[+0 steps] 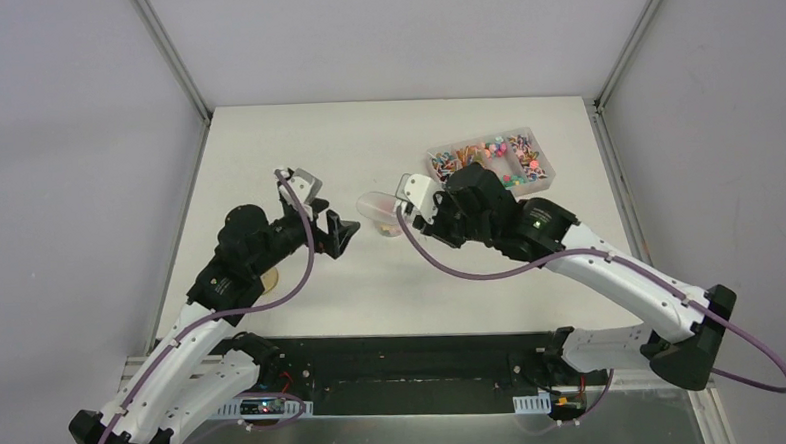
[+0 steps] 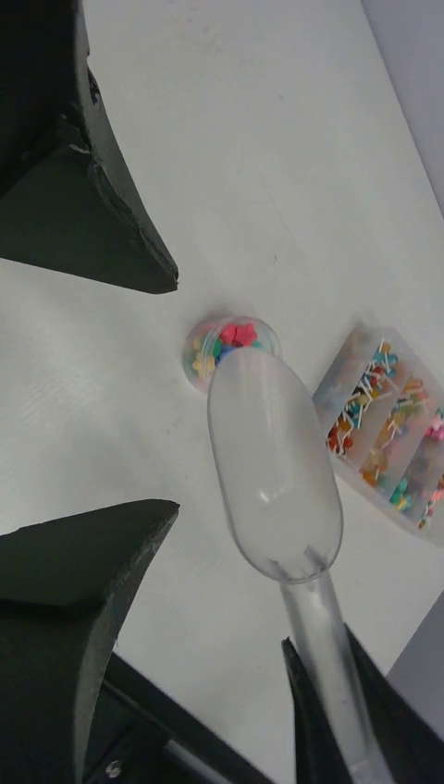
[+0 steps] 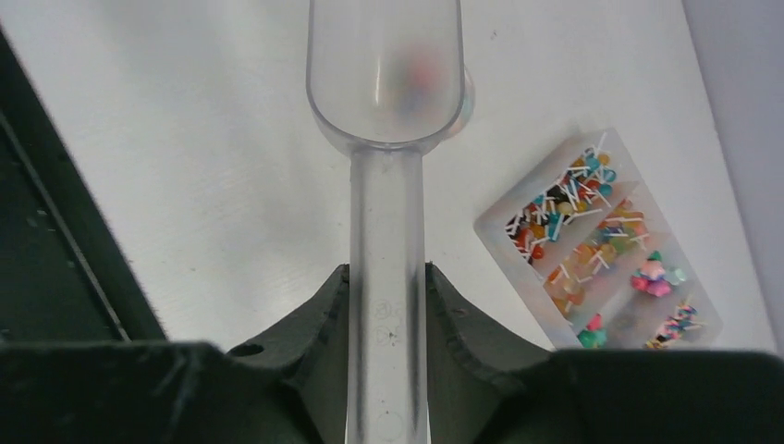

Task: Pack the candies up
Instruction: Place the fake candies in the packing bottle, then adjust the spatula.

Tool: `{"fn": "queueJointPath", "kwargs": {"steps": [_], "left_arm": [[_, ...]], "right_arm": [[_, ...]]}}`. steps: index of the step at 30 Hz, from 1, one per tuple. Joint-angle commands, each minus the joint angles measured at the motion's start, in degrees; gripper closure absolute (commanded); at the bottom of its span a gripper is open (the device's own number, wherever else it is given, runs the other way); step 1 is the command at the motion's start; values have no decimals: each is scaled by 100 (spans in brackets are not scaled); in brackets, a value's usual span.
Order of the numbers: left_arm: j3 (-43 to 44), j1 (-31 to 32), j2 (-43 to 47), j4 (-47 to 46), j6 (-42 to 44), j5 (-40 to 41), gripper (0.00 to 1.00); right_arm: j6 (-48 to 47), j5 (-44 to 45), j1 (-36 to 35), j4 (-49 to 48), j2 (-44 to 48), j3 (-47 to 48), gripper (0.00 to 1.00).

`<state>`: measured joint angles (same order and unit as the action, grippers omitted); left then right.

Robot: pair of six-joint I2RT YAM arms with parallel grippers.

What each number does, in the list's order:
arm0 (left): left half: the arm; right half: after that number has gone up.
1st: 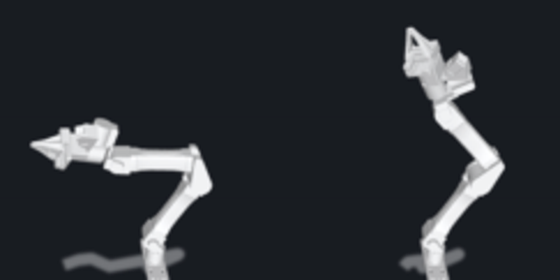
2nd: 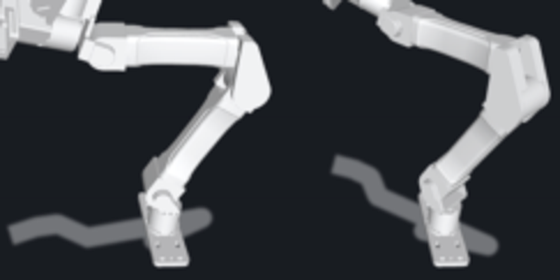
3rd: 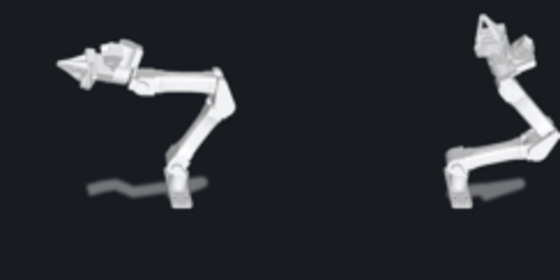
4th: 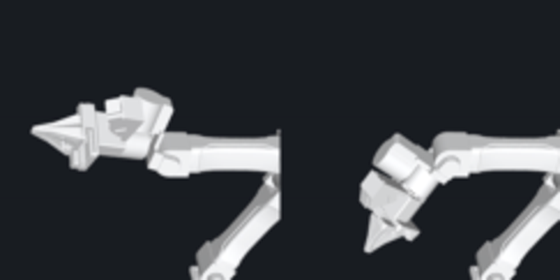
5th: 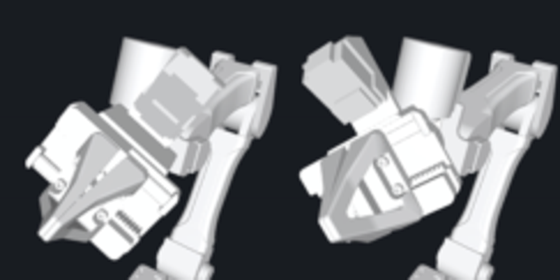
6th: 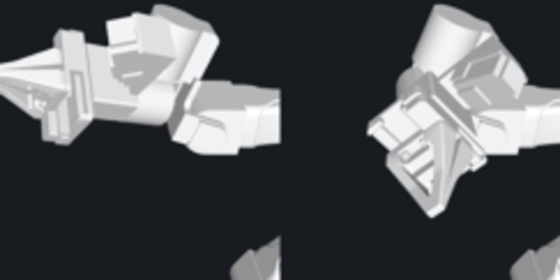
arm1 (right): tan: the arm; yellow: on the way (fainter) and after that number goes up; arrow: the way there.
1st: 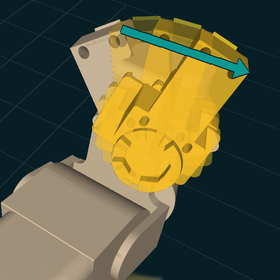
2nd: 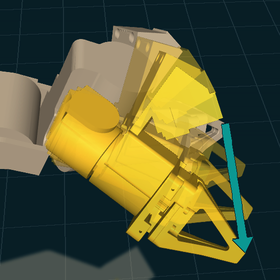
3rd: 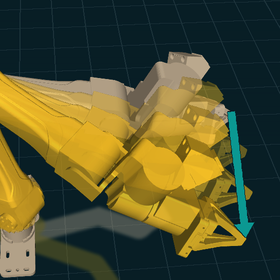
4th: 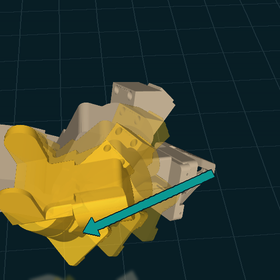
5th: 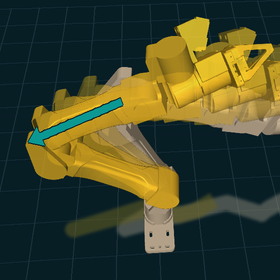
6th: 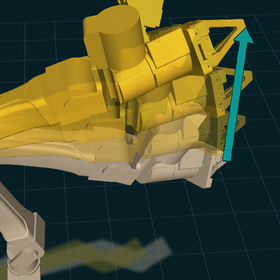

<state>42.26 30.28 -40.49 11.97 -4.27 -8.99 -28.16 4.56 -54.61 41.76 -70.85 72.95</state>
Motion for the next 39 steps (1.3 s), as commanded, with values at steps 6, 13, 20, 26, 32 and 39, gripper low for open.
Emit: {"fn": "queueJointPath", "kwargs": {"steps": [6, 13, 20, 26, 32, 39], "left_arm": [[218, -14, 186, -248, 2491, -3212, 38], [431, -14, -143, 324, 3538, -3921, 33], [554, -14, -638, 463, 3794, -3958, 38], [694, -14, -1204, 498, 3982, -4148, 45], [888, -14, -1785, 577, 4265, -4132, 49], [1061, -9, -2234, 645, 4482, -4229, 82]], "right_arm": [[1463, -1553, 7, -234, 473, -149, 100], [1477, -1968, 93, 212, 430, 79, 100], [1181, -2287, 428, 238, 627, -79, 100], [894, -2655, 817, 291, 455, -57, 100], [660, -3179, 1324, 298, 265, -20, 100], [438, -3427, 1449, 272, 40, 95, 100]]}}
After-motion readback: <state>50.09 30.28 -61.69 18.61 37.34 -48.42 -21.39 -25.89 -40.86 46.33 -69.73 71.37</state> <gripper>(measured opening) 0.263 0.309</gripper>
